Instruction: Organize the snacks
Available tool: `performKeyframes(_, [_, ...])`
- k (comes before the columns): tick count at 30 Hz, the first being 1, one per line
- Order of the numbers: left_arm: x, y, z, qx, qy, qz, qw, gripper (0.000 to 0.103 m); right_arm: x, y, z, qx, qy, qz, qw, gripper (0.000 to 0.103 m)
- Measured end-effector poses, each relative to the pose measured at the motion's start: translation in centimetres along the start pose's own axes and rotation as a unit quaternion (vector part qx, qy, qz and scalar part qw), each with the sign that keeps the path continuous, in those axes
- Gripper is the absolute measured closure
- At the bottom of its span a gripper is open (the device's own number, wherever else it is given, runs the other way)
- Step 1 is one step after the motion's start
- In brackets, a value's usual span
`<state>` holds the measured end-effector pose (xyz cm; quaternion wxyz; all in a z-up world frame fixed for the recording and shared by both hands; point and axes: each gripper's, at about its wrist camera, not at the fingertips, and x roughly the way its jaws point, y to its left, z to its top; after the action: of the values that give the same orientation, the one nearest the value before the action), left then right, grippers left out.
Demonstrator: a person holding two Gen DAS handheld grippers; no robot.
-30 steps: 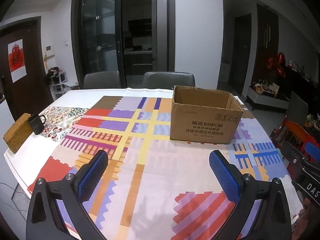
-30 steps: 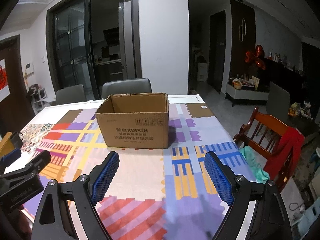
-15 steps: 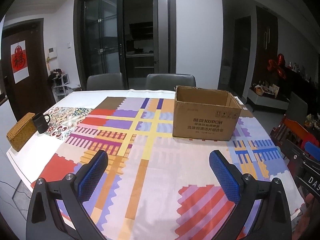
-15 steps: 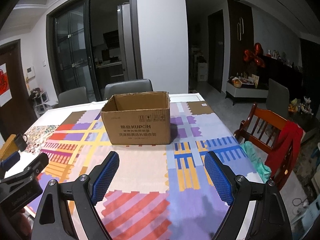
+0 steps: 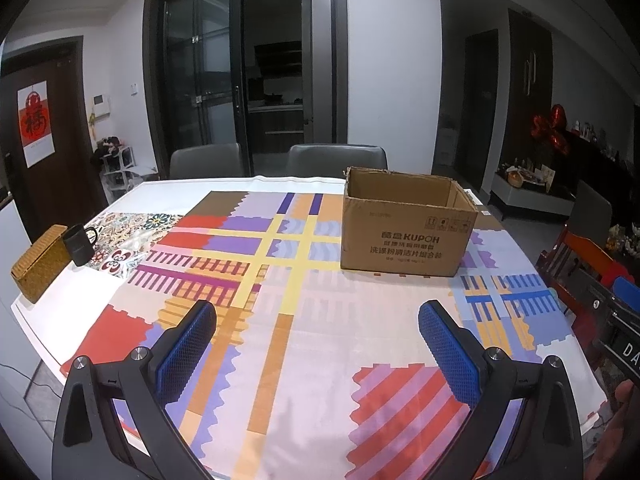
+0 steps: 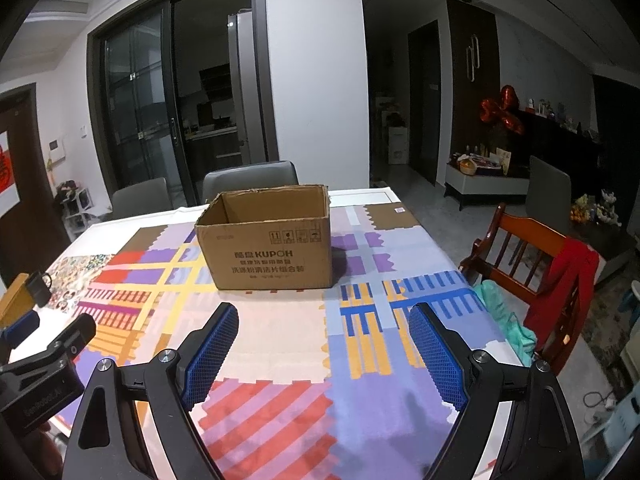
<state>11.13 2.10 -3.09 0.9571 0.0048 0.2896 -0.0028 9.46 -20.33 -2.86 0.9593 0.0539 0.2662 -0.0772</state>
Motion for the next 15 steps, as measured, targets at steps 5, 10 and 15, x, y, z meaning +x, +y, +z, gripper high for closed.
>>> performKeyframes(5, [0.1,-0.04,-0.03,0.001,0.001,-0.002,1.0,0.0,0.09,-0.1,0.07,0.001,0.0,0.0,1.0,0.015])
performKeyframes(10, [0.12,-0.17,-0.05,0.001,0.0,-0.003,1.0,0.0,0.06,-0.09,0.08,0.001,-0.001,0.0,1.0,0.015])
performKeyframes(15, [0.1,-0.21,-0.08,0.001,0.0,-0.002,1.0,0.0,0.11,-0.09,0.1,0.001,-0.001,0.001,1.0,0.015])
